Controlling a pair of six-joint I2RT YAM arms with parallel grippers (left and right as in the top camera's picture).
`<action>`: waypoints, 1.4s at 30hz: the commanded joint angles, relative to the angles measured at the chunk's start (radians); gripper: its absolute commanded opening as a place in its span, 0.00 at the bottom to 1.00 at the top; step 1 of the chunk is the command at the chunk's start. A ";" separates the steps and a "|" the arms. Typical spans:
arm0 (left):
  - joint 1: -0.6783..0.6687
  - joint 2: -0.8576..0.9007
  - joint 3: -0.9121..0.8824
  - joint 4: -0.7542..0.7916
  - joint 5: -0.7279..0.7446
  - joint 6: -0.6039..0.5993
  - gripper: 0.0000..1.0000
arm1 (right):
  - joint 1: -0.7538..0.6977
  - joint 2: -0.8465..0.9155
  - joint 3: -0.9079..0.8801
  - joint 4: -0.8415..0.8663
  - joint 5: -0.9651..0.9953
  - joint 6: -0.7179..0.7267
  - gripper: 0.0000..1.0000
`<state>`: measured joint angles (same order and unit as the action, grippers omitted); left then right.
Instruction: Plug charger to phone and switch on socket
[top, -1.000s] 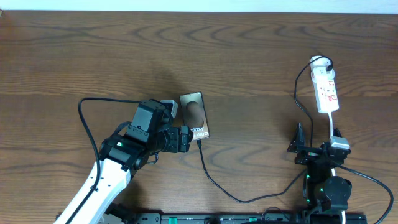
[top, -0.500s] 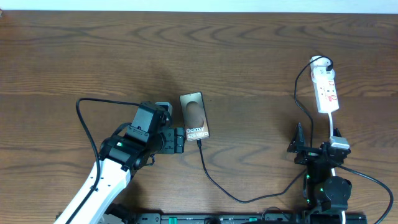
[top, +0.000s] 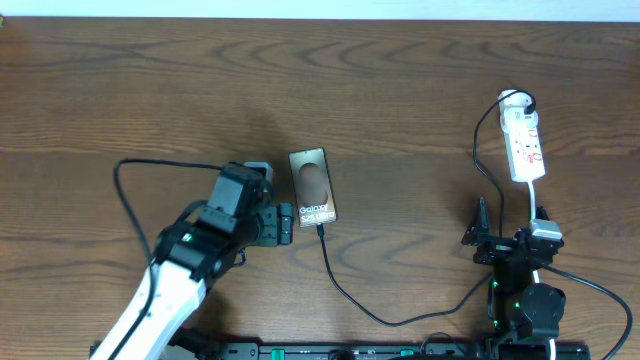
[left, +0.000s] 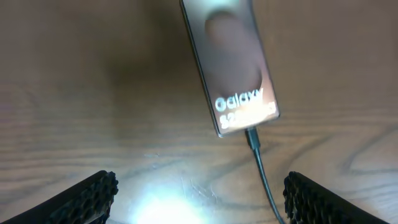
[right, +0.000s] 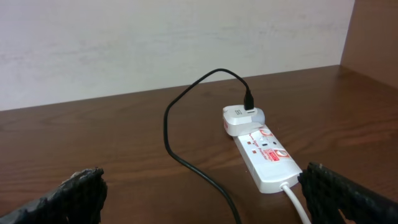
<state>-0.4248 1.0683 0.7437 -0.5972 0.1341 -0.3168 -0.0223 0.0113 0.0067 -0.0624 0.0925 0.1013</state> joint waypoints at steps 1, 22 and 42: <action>0.037 -0.166 -0.026 -0.002 -0.093 0.003 0.88 | -0.002 -0.006 -0.002 -0.003 -0.009 -0.013 0.99; 0.397 -1.009 -0.611 0.556 0.050 0.081 0.88 | -0.002 -0.006 -0.002 -0.003 -0.009 -0.013 0.99; 0.399 -1.067 -0.739 0.534 0.003 0.345 0.88 | -0.002 -0.006 -0.002 -0.003 -0.009 -0.013 0.99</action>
<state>-0.0334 0.0116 0.0116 -0.0109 0.1467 -0.0277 -0.0223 0.0109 0.0067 -0.0631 0.0830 0.1009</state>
